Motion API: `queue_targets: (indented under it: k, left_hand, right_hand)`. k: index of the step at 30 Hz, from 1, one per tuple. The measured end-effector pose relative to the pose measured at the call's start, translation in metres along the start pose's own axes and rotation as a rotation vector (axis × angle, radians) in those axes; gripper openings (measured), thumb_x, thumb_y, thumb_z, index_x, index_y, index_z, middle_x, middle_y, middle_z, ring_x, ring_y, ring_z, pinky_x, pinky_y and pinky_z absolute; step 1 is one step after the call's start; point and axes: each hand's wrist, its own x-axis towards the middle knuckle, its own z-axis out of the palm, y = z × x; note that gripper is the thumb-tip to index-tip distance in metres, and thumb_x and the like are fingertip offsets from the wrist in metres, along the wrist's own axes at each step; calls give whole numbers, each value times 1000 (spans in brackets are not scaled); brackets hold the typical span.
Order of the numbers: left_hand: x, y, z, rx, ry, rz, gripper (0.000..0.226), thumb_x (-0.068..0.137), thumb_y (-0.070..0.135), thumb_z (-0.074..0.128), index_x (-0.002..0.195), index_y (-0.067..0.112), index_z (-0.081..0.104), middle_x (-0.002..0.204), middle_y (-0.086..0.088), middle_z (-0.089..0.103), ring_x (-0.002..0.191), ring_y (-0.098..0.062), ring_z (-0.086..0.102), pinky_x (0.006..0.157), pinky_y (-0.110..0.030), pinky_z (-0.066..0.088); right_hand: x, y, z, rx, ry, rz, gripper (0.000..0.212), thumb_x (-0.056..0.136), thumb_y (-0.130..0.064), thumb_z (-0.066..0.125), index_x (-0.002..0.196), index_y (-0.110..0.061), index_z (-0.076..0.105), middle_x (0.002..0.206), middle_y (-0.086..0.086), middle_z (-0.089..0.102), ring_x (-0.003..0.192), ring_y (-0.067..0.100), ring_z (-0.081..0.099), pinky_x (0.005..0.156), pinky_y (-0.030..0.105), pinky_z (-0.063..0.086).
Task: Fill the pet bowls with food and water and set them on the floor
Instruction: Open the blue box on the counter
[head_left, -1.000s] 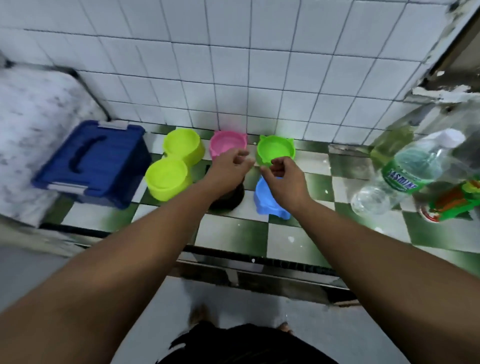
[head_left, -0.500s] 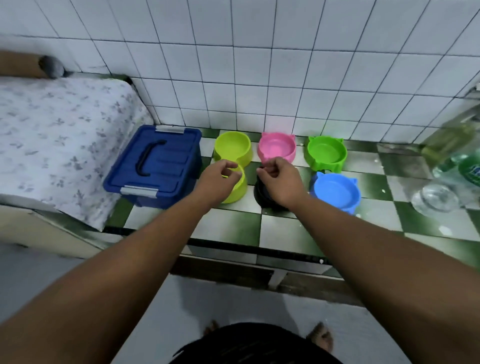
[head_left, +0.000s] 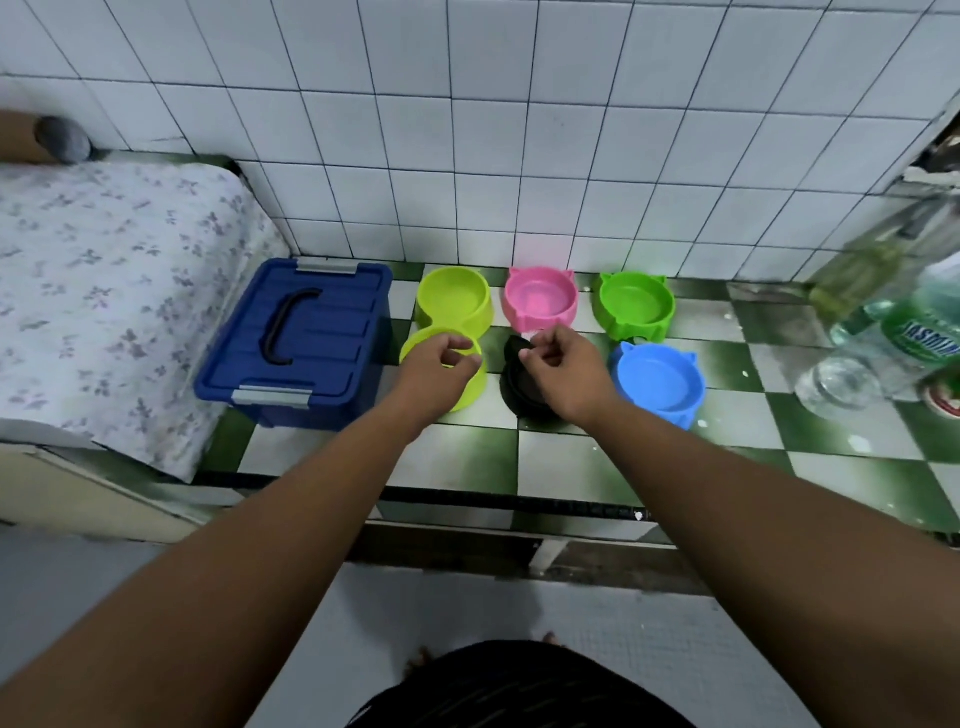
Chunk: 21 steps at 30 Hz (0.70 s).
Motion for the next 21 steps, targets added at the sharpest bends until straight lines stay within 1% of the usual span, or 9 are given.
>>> queue_targets:
  k: [1, 4, 7, 10, 12, 14, 16, 19, 21]
  left_hand:
    - [0, 1, 1, -1, 6, -3, 25, 97, 28, 66, 119, 17, 65, 103, -5, 63, 107, -29, 65, 96, -52, 55]
    - [2, 6, 3, -10, 23, -4, 21, 97, 29, 66, 117, 20, 65, 107, -7, 65, 106, -27, 65, 96, -52, 56]
    - [0, 8, 6, -19, 26, -4, 21, 97, 28, 66, 116, 20, 66, 109, -10, 66, 107, -27, 65, 97, -52, 55]
    - [-3, 6, 5, -47, 43, -13, 19, 97, 27, 67, 115, 20, 67, 107, -10, 66, 108, -29, 65, 97, -51, 56]
    - [-6, 3, 2, -68, 66, -20, 18, 97, 25, 66, 114, 20, 68, 107, -10, 66, 107, -30, 65, 95, -51, 57]
    - [-10, 1, -4, -106, 109, -10, 10, 97, 22, 65, 107, 22, 68, 104, -14, 70, 104, -33, 68, 90, -50, 60]
    - [-14, -1, -16, -136, 173, 8, 7, 97, 19, 65, 100, 25, 67, 98, -13, 73, 99, -32, 71, 85, -48, 62]
    - [-22, -8, -45, -131, 299, 7, 6, 97, 19, 66, 98, 23, 69, 94, -8, 75, 91, -27, 74, 81, -43, 64]
    - [-28, -17, -69, -179, 406, -54, 6, 97, 18, 65, 96, 22, 69, 92, -7, 75, 88, -25, 74, 80, -40, 64]
  right_hand:
    - [-1, 1, -1, 1, -10, 7, 13, 90, -24, 71, 94, -22, 59, 78, -9, 60, 68, 3, 57, 73, 20, 49]
    - [-2, 3, -5, -15, -22, -1, 13, 89, -25, 71, 95, -22, 60, 79, -11, 61, 67, -4, 57, 69, 11, 44]
    - [-1, 0, -7, 0, -27, 4, 12, 90, -22, 70, 98, -18, 62, 79, -10, 60, 68, -3, 57, 70, 10, 43]
    - [-2, -2, -4, -11, -34, -5, 11, 90, -21, 70, 97, -17, 62, 77, -11, 60, 63, -10, 57, 64, -1, 39]
    - [-1, -6, -2, -25, -54, -19, 11, 91, -20, 70, 98, -16, 62, 78, -9, 61, 65, -7, 56, 62, -3, 37]
    - [5, -15, 0, -46, -101, -54, 12, 92, -20, 69, 99, -14, 62, 81, -4, 63, 69, -1, 57, 61, -2, 38]
    - [16, -32, 6, -60, -152, -106, 17, 92, -20, 69, 104, -9, 63, 84, -1, 64, 71, 7, 58, 62, 2, 41]
    - [38, -62, 25, -163, -187, -218, 26, 91, -27, 70, 110, -9, 66, 91, -2, 66, 81, 11, 60, 78, 19, 47]
    - [52, -83, 43, -199, -230, -285, 27, 92, -30, 69, 112, -11, 66, 95, -3, 65, 86, 11, 59, 82, 24, 47]
